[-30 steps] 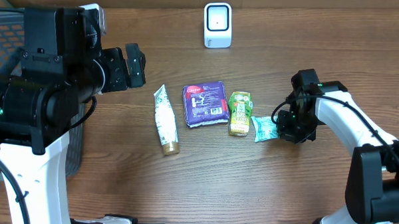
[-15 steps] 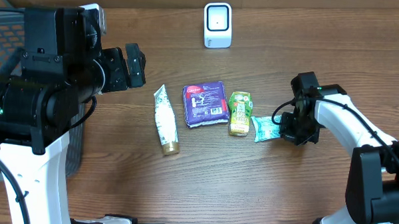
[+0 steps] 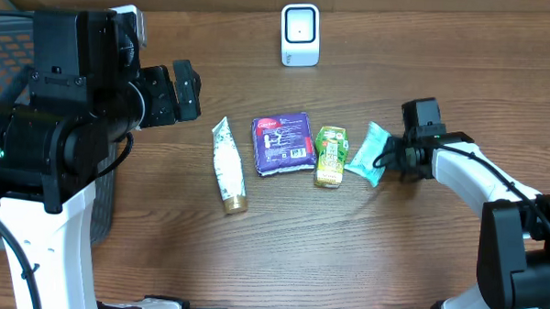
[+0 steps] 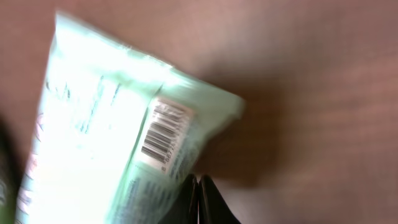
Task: Scan the item barcode
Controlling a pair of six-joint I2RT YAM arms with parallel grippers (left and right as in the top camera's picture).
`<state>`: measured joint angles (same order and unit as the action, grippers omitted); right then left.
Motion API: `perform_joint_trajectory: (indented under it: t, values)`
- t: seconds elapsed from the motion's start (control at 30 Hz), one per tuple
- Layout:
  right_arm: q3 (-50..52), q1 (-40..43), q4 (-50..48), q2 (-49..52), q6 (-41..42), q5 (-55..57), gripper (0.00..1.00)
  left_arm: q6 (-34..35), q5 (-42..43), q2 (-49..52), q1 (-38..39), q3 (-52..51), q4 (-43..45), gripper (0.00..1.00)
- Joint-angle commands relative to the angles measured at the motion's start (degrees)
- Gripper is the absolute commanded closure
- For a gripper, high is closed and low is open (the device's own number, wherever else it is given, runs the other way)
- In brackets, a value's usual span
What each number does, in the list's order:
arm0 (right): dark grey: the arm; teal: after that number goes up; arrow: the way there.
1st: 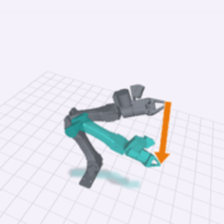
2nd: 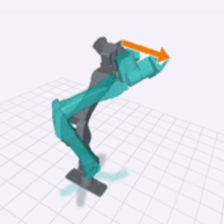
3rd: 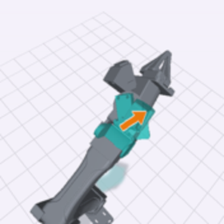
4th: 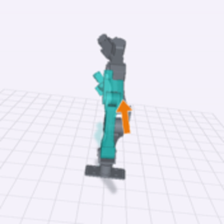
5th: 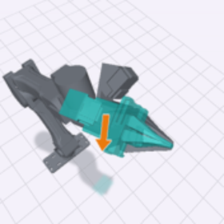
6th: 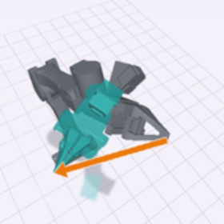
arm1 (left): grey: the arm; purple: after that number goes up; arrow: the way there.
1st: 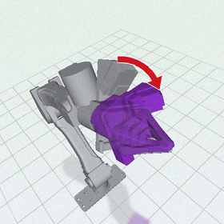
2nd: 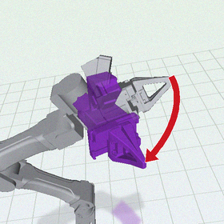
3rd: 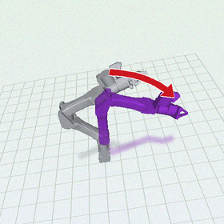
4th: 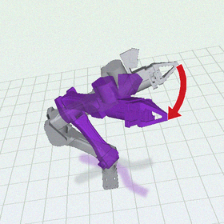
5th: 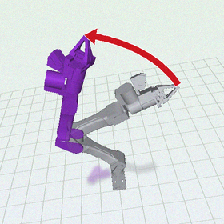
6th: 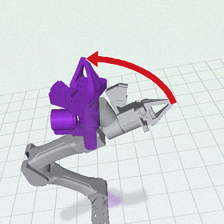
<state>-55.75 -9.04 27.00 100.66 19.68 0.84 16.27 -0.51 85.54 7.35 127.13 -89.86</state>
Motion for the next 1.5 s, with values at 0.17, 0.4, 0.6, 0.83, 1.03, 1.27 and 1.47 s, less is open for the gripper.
perform_joint_trajectory:
  t: [0.17, 0.4, 0.6, 0.83, 1.03, 1.27, 1.47]
  values:
    - [-2.78, 0.15, -11.37, -0.81, -0.61, -8.44, 0.87, -0.87, -0.52, 0.35, -0.24, 0.46, 0.04, 0.0]
    - [-9.68, 0.0, 1.79, -0.81, -3.26, -17.99, 0.54, -0.87, -0.52, 0.35, -0.24, 0.46, 0.02, 0.0]
    - [-10.08, -0.04, 6.6, -0.74, -2.49, -27.23, 0.96, -0.87, -0.52, 0.35, -0.24, 0.46, 0.02, 0.0]
    - [-5.9, -0.24, 4.15, -0.57, 4.39, -24.33, 0.96, -0.87, -0.52, 0.35, -0.24, 0.46, 0.04, 0.0]
    - [-3.08, -2.21, 0.33, 0.31, 4.52, -24.37, 0.96, -0.87, -0.52, 0.35, -0.24, 0.46, 0.04, 0.0]
    - [-3.08, -3.5, 0.42, 2.14, 7.61, -19.76, 0.96, -0.87, -0.52, 0.35, -0.24, 0.46, 0.04, 0.0]
    - [-3.08, -3.67, 1.2, 2.14, 7.61, -19.76, 0.96, -0.87, -0.52, 0.35, -0.24, 0.46, 0.04, 0.0]
